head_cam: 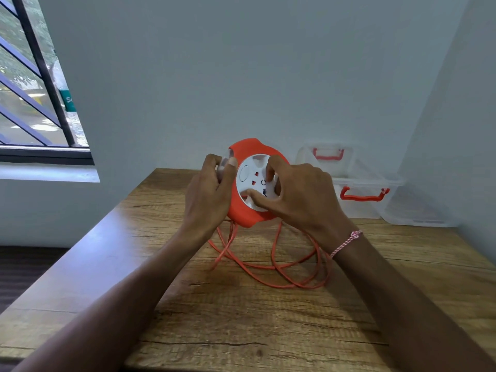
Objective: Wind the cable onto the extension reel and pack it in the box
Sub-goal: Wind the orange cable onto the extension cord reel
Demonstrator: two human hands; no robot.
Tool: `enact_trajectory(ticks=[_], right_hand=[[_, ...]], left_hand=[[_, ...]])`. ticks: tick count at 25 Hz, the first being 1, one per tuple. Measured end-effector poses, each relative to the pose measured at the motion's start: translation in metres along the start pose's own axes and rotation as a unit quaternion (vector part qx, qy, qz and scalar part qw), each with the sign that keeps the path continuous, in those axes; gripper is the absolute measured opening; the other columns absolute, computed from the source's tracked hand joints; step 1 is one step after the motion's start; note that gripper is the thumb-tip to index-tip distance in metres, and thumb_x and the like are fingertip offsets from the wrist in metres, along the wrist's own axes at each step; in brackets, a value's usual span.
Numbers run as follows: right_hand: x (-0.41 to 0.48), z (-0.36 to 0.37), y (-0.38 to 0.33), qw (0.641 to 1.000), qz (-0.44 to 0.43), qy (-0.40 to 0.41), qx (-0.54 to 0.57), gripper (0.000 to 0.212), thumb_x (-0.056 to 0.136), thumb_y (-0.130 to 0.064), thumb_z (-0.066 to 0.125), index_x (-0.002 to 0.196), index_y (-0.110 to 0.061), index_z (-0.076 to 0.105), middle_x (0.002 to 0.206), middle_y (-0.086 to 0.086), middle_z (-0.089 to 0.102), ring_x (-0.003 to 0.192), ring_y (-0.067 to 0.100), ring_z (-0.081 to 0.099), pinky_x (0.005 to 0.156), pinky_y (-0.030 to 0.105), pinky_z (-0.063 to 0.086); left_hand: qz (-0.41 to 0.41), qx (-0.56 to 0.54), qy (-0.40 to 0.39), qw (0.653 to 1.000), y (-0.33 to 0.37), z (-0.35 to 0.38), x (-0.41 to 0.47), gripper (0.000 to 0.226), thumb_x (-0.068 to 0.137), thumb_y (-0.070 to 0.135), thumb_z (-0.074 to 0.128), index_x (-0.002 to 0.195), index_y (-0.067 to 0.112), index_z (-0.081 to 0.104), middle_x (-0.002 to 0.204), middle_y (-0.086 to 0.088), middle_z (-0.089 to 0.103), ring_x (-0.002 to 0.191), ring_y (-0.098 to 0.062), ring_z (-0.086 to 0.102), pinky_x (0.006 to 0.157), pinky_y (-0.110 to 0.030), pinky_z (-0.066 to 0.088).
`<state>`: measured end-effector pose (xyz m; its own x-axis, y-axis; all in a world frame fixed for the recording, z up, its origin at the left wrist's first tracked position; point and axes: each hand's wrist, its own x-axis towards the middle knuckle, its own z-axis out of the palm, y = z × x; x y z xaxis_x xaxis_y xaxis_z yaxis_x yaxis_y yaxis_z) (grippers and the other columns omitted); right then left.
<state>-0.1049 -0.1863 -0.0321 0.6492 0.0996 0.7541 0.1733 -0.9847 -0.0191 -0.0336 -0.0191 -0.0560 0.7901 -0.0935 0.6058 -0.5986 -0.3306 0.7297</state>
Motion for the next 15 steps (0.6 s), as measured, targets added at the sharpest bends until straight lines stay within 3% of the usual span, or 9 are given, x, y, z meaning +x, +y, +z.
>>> enact_trajectory(ticks=[2,4,7,9,11,15], right_hand=[[0.002,-0.006,-0.002,1.000,-0.015,0.017,0.004,0.053,0.088,-0.073,0.054,0.105,-0.024,0.061,0.084,-0.010,0.068,0.064,0.017,0.065,0.054,0.027,0.045],[0.003,-0.016,-0.006,0.993,-0.073,0.007,0.089,0.033,0.093,-0.056,0.065,0.108,-0.026,0.065,0.093,-0.018,0.062,0.068,0.009,0.064,0.054,0.028,0.049],[-0.001,-0.021,-0.022,0.947,-0.181,-0.166,0.210,0.025,0.089,-0.032,0.073,0.114,-0.035,0.073,0.106,-0.018,0.069,0.077,-0.002,0.063,0.065,0.021,0.049],[-0.003,-0.015,-0.027,0.925,-0.209,-0.239,0.208,0.023,0.087,-0.030,0.078,0.109,-0.036,0.079,0.102,-0.016,0.073,0.076,-0.006,0.060,0.064,0.011,0.038],[-0.001,-0.013,-0.020,0.926,-0.196,-0.250,0.202,0.014,0.082,-0.034,0.084,0.096,-0.036,0.082,0.088,-0.016,0.076,0.073,-0.001,0.062,0.062,0.015,0.037],[0.003,-0.020,0.003,0.931,-0.111,-0.306,0.165,0.014,0.073,-0.037,0.090,0.085,-0.035,0.083,0.077,-0.019,0.076,0.069,-0.002,0.063,0.070,0.031,0.054]], left_hand=[[-0.013,-0.004,0.002,1.000,-0.003,-0.003,0.001,0.034,0.109,0.052,0.041,0.101,0.021,0.053,0.079,-0.009,0.070,0.069,-0.025,0.071,0.060,-0.046,0.058],[-0.020,0.007,0.003,1.000,-0.005,-0.004,0.005,0.035,0.109,0.051,0.041,0.100,0.019,0.054,0.075,-0.003,0.066,0.063,-0.016,0.065,0.057,-0.041,0.053],[-0.037,0.017,0.013,0.999,-0.007,-0.004,0.006,0.034,0.108,0.050,0.042,0.094,0.020,0.051,0.069,0.004,0.057,0.060,-0.011,0.053,0.056,-0.034,0.042],[-0.048,0.005,0.015,0.999,-0.009,-0.006,0.009,0.035,0.108,0.052,0.042,0.092,0.023,0.051,0.073,0.001,0.063,0.065,-0.016,0.061,0.058,-0.040,0.048],[-0.061,-0.025,0.021,0.998,-0.010,-0.009,0.010,0.036,0.106,0.056,0.042,0.089,0.026,0.050,0.076,-0.001,0.065,0.070,-0.021,0.064,0.064,-0.045,0.051],[-0.086,-0.074,0.053,0.992,-0.009,-0.016,0.016,0.041,0.106,0.058,0.043,0.096,0.020,0.055,0.087,-0.014,0.071,0.077,-0.025,0.070,0.069,-0.051,0.059]])
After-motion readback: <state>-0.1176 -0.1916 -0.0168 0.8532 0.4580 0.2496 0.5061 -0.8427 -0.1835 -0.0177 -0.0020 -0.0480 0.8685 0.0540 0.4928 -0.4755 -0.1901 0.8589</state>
